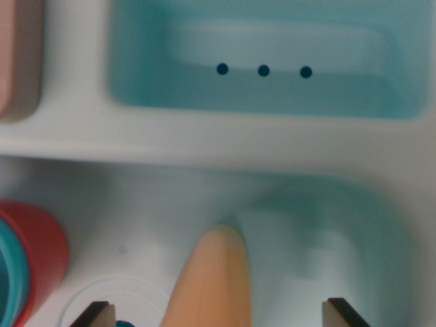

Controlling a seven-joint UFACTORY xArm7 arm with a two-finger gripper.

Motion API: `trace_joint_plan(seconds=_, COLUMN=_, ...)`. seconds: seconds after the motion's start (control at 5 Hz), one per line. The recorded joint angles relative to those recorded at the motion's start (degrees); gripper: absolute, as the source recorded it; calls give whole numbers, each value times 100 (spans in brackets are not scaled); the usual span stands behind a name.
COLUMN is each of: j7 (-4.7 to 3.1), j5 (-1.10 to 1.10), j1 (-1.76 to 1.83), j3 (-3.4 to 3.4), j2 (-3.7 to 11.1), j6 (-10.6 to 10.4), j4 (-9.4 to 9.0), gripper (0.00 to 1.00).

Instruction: Pick detergent from the sink

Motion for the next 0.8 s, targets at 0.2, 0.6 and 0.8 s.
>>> trace_joint_plan(seconds=0.2, j7=0, j5=0, j1=0, j3=0, j2=0, j6=0, j4=0, gripper=0)
trace_joint_plan(seconds=0.6, j7=0, j5=0, j1=0, j3=0, j2=0, j6=0, j4=0, gripper=100)
trace_joint_plan(seconds=0.8, j7=0, j5=0, j1=0, j3=0, j2=0, j6=0, j4=0, gripper=100)
